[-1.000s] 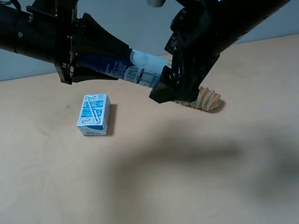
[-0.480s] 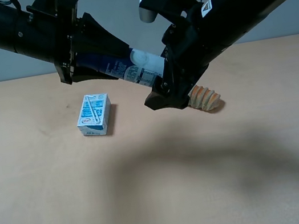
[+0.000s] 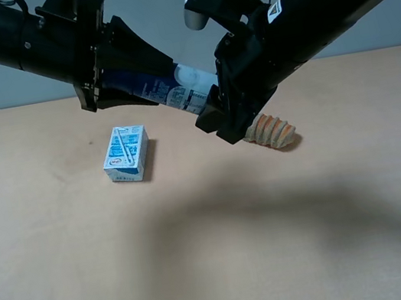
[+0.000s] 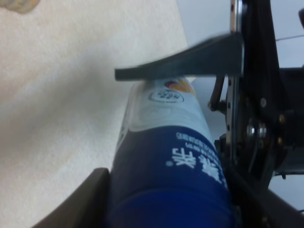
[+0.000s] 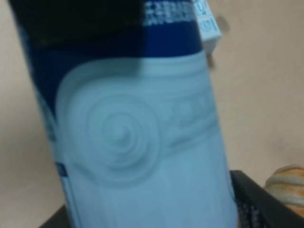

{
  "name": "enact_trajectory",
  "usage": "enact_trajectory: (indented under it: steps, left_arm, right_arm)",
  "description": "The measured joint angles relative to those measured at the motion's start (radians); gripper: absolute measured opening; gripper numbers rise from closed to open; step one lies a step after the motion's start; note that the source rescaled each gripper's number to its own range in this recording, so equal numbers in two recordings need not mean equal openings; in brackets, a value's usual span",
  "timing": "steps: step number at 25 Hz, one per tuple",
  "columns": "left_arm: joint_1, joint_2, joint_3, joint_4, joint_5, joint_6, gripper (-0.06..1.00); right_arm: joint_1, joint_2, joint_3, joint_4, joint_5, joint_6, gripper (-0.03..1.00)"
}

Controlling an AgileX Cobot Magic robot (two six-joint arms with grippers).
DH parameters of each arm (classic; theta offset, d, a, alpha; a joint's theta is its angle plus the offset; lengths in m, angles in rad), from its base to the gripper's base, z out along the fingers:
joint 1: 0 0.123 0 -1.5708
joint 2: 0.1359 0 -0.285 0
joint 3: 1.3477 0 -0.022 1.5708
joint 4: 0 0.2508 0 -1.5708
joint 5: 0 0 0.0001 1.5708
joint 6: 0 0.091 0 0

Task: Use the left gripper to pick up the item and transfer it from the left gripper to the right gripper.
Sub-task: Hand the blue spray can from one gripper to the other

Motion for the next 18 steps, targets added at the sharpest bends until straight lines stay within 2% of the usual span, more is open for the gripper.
enact_trajectory:
  steps: [18]
  left_arm:
    - [0.0,0.0,0.0,0.001,0.0,0.0,0.0]
  right_arm:
    - [0.003,0.0,0.0,-0.005,0.001,-0.002,0.1]
